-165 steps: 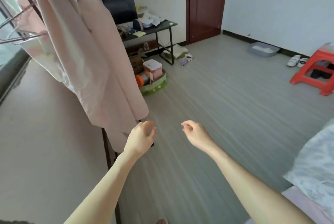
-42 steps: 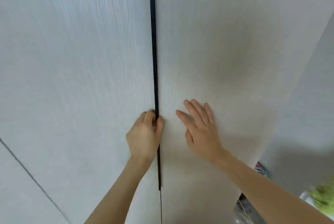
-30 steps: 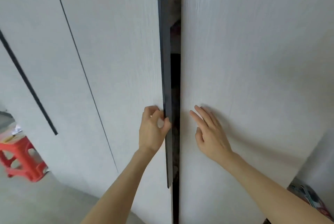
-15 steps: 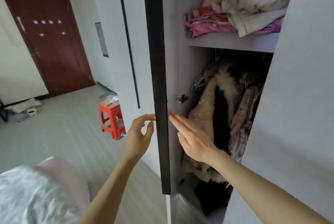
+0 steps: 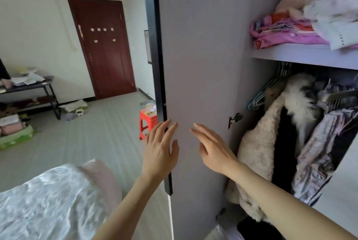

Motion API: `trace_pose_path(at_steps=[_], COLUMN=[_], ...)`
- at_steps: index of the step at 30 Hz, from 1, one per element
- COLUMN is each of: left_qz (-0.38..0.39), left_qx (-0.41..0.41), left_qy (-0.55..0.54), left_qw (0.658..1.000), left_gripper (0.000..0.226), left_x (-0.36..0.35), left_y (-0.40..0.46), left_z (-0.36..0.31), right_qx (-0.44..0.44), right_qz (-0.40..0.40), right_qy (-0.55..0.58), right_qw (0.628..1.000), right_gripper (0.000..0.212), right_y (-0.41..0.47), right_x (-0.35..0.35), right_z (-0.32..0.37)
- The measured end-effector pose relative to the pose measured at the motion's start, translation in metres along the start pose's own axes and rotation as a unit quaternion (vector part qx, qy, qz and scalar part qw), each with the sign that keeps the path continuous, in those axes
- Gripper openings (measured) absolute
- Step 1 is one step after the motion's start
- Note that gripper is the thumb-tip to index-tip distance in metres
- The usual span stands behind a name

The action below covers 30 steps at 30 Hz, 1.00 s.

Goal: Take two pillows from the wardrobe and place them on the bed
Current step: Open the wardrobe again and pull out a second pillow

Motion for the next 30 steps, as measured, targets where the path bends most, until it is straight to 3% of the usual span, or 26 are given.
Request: trace_pose_path(at_steps=[5, 8, 14, 20, 24, 27, 30], left_qz=[0.077, 0.125, 0.191, 0.289, 0.339, 0.337, 0.317], left_qx=[-0.033, -0.059, -0.142, -0.161, -0.152, -0.138, -0.145], left_qy=[-0.03, -0.088, -0.217, -0.419, -0.518, -0.594, -0.627], left_qw=[0.996, 0.987, 0.947, 0.846, 0.77, 0.717, 0.697], left_gripper=[0.043, 0.046, 0.049, 0.073, 0.089, 0.066, 0.049], left_x=[-0.045, -0.077, -0.131, -0.147, -0.157, -0.153, -0.137], left_y=[0.012, 0.03, 0.08, 0.132, 0.153, 0.158, 0.148], left_z=[-0.035, -0.076, -0.197, -0.326, -0.374, -0.388, -0.381], right_qx=[-0.074, -0.13, -0.259, -0.34, -0.359, -0.367, -0.37], right_qz=[-0.051, -0.068, -0.148, -0.194, -0.192, -0.196, -0.221], right_qy=[-0.077, -0.122, -0.231, -0.31, -0.333, -0.338, -0.334], right_qw=[0.993, 0.982, 0.926, 0.866, 0.85, 0.844, 0.838], right_gripper=[0.038, 0.044, 0.043, 0.043, 0.047, 0.047, 0.046], right_y=[-0.048, -0.088, -0.173, -0.228, -0.239, -0.245, -0.25], right_x=[0.04, 0.075, 0.161, 0.224, 0.243, 0.251, 0.25], right_z=[-0.055, -0.082, -0.111, -0.127, -0.135, -0.132, -0.121])
Point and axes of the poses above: each hand's wrist, its own y-axis towards the middle knuckle, its own x-axis out of the back of the hand, z = x × y, the point moved 4 cm from there along y, towards the middle knuckle, and after that the axes turned 8 degrees about z, right-handed, at the moved point
